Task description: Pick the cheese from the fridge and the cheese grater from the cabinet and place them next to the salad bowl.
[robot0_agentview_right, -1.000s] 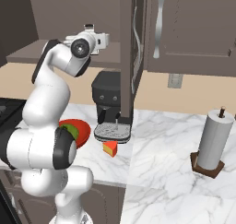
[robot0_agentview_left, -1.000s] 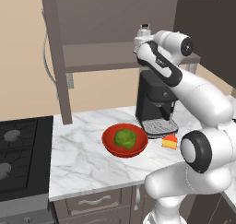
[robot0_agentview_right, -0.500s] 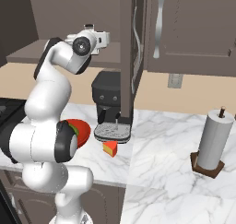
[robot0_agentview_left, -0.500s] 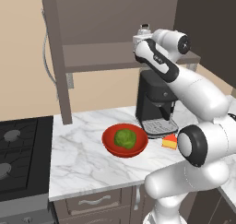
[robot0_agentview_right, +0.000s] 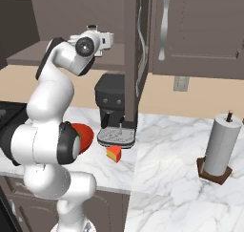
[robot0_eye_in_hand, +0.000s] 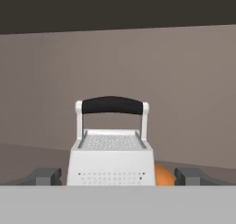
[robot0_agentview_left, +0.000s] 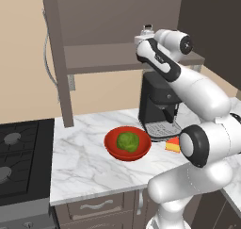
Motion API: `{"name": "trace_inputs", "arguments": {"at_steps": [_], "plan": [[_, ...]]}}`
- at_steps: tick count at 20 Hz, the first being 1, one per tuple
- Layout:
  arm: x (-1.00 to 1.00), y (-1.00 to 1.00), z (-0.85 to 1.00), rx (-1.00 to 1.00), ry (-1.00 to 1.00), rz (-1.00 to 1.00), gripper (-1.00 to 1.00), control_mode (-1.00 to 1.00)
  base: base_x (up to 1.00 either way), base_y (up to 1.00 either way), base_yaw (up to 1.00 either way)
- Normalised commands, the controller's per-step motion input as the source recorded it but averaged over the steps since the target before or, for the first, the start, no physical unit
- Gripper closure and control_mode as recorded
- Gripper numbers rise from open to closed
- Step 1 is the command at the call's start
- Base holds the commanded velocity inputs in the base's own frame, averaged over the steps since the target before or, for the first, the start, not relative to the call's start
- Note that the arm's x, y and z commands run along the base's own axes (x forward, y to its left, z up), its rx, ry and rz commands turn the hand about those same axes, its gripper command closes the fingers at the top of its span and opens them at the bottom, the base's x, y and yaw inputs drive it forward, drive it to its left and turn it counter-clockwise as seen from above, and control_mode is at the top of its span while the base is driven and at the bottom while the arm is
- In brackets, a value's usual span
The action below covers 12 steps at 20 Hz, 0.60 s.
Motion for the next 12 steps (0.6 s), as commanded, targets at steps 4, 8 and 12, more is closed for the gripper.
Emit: {"name": "trace_inputs", "arguments": {"at_steps": [4,8,12], "plan": [[0.01,0.09,-0.04,0.0,0.0,0.0,1.0,-1.0,0.0,0.0,0.0],[0.03,0.04,-0.04,0.0,0.0,0.0,1.0,-1.0,0.0,0.0,0.0],[0.0,0.0,-0.01,0.0,0.0,0.0,1.0,-1.0,0.0,0.0,0.0]]}}
